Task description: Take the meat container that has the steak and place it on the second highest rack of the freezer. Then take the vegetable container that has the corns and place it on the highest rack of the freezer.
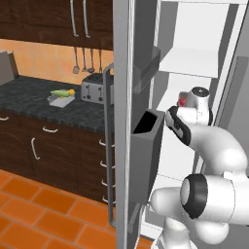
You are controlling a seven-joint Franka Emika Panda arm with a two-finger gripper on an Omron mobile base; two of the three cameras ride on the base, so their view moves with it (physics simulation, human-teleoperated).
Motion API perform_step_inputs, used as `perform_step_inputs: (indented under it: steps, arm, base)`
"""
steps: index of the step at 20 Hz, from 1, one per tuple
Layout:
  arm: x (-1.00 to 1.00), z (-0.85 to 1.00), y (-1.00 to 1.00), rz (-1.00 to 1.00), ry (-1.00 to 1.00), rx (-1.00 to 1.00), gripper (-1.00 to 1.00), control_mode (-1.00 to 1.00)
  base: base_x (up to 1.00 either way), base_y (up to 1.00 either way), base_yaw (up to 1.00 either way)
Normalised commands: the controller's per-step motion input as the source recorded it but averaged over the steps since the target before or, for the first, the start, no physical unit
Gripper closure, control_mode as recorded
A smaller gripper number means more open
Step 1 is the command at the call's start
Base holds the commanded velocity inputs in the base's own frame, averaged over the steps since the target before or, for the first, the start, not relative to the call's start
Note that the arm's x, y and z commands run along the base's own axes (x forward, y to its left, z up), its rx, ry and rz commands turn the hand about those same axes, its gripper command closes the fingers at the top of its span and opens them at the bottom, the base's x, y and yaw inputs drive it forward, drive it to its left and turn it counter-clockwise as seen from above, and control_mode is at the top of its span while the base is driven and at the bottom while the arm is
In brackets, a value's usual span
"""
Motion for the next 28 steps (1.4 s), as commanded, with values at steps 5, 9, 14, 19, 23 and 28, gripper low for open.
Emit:
perform_step_inputs:
  steps: [5,9,14,19,23,28]
  arm:
    - [0.6,0.0,-0.3,0.0,0.0,0.01,1.0,-1.0]
    - [0.59,0.0,-0.41,0.0,0.0,0.01,1.0,-1.0]
    - [0.51,0.0,-0.42,0.0,0.0,0.0,1.0,-1.0]
    - [0.38,-0.07,-0.26,0.0,0.0,0.0,1.0,-1.0]
    - [0.19,-0.17,-0.04,0.0,0.0,0.0,1.0,-1.0]
    - [0.0,-0.19,0.02,0.0,-0.03,0.0,1.0,-1.0]
  base:
    - [0.0,0.0,0.0]
    - [0.0,0.0,0.0]
    - [0.0,0.0,0.0]
    - [0.0,0.0,0.0]
    - [0.0,0.0,0.0]
    - [0.0,0.0,0.0]
